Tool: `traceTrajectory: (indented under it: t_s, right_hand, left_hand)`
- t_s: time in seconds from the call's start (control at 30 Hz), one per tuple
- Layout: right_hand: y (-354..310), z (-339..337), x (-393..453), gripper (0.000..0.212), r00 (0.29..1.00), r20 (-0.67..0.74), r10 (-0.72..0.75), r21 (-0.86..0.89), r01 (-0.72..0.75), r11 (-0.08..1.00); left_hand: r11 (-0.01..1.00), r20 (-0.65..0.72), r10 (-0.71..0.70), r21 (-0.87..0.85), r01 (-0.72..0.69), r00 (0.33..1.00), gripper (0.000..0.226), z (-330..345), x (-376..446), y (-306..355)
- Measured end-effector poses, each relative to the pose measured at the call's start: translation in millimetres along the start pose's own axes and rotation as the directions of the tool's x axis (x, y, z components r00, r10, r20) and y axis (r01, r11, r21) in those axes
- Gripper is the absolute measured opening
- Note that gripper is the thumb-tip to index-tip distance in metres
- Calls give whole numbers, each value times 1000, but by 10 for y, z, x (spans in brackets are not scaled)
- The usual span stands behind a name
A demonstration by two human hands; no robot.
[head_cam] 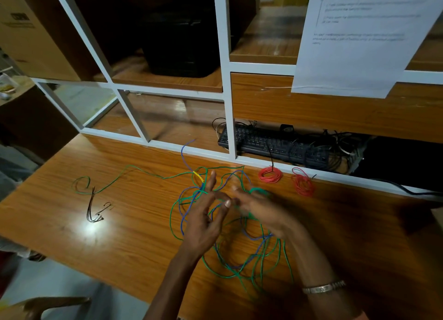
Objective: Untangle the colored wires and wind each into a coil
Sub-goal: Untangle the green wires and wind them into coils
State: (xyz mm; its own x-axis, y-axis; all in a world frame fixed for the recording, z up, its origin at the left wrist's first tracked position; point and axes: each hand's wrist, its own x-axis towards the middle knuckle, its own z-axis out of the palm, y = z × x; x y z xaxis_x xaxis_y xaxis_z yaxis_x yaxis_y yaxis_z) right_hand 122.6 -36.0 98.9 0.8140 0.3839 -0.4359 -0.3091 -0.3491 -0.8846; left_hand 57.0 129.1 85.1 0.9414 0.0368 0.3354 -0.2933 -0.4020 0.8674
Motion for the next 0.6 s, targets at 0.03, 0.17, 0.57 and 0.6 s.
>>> traceTrajectory:
  t_s: [0.03,0.17,0.57,0.6]
  right_hand:
    - [-3,49,-40,88,991,119,61,-52,-55,997]
    - [-189,108,-268,78,916,399,49,35,-68,997]
    - [68,-279,-125,38,989,104,-103,544,30,838]
    - [102,-297,-96,39,996,47,-78,569,38,822]
  left_hand:
    - [999,-3,-36,-34,36,999,5,-12,21,-2]
    - [954,-78,-242,-203,222,967,20,-23,-14,-56]
    - [870,-318,-476,-308,385,820,27,-294,-150,-440]
    - [859,-372,-493,-351,373,787,30,-338,-151,-454]
